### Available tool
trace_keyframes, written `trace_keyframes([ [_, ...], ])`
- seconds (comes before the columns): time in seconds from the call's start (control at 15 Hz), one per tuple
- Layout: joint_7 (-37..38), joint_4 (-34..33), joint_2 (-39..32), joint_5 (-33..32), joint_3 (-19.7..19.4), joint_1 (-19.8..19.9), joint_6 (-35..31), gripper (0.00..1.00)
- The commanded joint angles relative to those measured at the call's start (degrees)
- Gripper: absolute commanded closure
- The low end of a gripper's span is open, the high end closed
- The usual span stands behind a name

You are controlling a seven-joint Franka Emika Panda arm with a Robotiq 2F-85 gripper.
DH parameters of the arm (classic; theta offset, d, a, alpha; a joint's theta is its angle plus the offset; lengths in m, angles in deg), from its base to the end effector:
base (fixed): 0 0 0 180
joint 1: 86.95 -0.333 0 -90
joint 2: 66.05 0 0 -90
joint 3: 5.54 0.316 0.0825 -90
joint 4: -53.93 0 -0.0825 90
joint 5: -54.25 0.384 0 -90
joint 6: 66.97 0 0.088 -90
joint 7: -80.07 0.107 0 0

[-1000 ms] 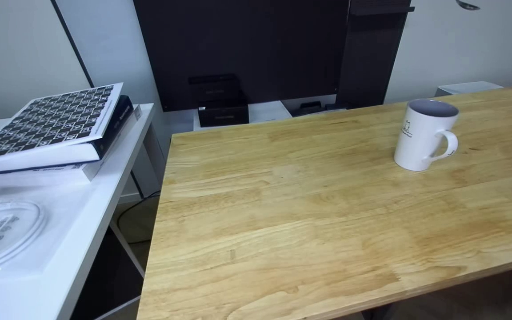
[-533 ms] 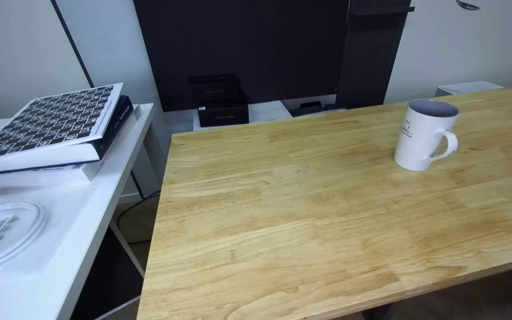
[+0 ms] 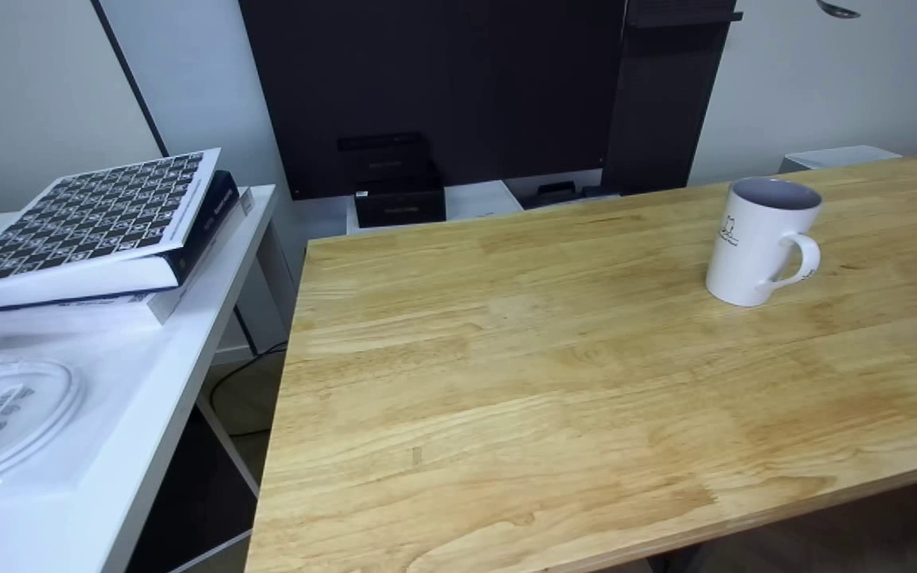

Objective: Put the spoon in the mug

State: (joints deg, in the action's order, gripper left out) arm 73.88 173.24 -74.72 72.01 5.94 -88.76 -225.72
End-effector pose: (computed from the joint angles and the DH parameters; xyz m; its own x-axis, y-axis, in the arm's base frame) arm 0.5990 0.1240 0.4145 0.8680 0.0028 0.4966 0.1274 -0.9678 -0.2172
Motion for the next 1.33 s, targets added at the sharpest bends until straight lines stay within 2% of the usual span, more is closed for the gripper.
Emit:
trace_keyframes([
  [0.0, 0.0, -0.2, -0.1, 0.4, -0.7, -0.8, -0.4, 0.96],
  [0.2, 1.7, 1.5, 0.3, -1.5, -1.1, -1.8, -5.4, 0.96],
  [0.53, 0.8, 5.1, 0.5, -1.1, -0.4, -2.1, -15.3, 0.96],
  [1.27, -0.5, 10.0, -1.0, -0.3, 0.8, -2.4, -24.7, 0.96],
])
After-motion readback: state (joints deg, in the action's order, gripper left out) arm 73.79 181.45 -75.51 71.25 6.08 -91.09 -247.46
